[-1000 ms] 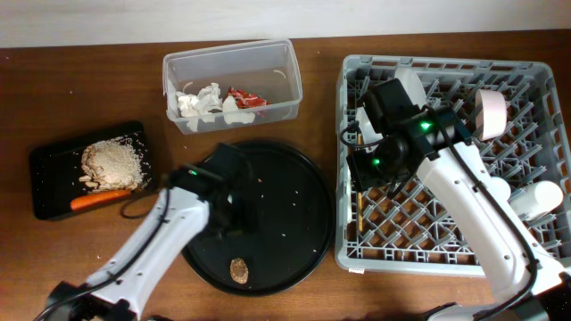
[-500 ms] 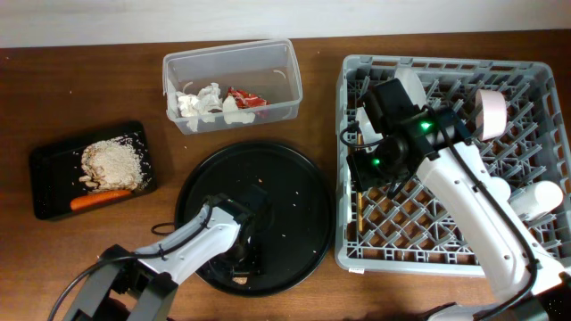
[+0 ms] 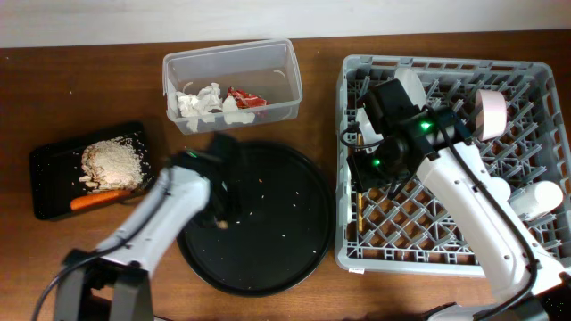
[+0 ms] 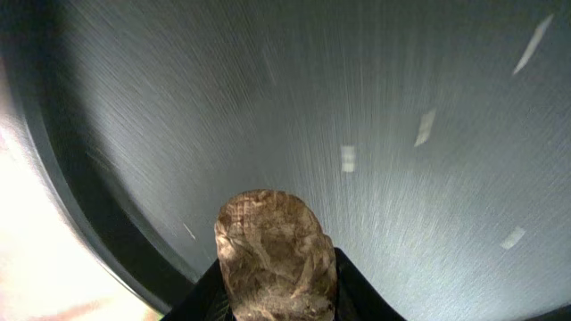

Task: Sort waste into correct bins and load items into the dishwasher rack
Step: 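Drop the shell onto the black rectangular tray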

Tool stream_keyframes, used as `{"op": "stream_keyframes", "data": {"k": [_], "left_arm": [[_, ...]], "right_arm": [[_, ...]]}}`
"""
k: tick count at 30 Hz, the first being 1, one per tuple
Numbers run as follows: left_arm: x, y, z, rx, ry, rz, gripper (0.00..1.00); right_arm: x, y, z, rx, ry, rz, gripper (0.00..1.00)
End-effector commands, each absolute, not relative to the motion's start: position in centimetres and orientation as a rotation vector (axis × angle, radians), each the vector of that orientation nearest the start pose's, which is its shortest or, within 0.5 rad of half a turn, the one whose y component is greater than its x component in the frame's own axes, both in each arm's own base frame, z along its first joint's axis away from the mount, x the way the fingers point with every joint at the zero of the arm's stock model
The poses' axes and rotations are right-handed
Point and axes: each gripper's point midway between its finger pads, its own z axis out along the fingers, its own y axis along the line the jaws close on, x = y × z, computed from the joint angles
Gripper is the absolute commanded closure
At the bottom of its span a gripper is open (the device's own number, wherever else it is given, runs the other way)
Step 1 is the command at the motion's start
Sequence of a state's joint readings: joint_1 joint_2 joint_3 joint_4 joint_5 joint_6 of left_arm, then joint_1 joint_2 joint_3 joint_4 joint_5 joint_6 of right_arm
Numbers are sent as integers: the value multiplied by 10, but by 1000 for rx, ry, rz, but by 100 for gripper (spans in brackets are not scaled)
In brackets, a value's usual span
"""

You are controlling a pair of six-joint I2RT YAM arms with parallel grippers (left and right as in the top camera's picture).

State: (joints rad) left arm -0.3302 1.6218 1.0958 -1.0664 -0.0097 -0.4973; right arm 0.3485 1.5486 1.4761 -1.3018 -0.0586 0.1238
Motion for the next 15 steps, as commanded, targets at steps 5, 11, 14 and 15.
{"op": "stream_keyframes", "data": {"k": [5, 11, 14, 15], "left_arm": [[359, 55, 109, -815, 2694, -1, 92], [363, 158, 83, -1147, 2525, 56, 92], [349, 190, 58, -1280, 2521, 75, 84], [344, 197, 52, -1312, 2521, 78, 80]], "right_arm": [[288, 119, 179, -353, 2939, 171, 39], [288, 119, 179, -353, 2940, 171, 39], [288, 119, 179, -353, 2940, 171, 39], [288, 119, 179, -353, 2940, 171, 39]]}}
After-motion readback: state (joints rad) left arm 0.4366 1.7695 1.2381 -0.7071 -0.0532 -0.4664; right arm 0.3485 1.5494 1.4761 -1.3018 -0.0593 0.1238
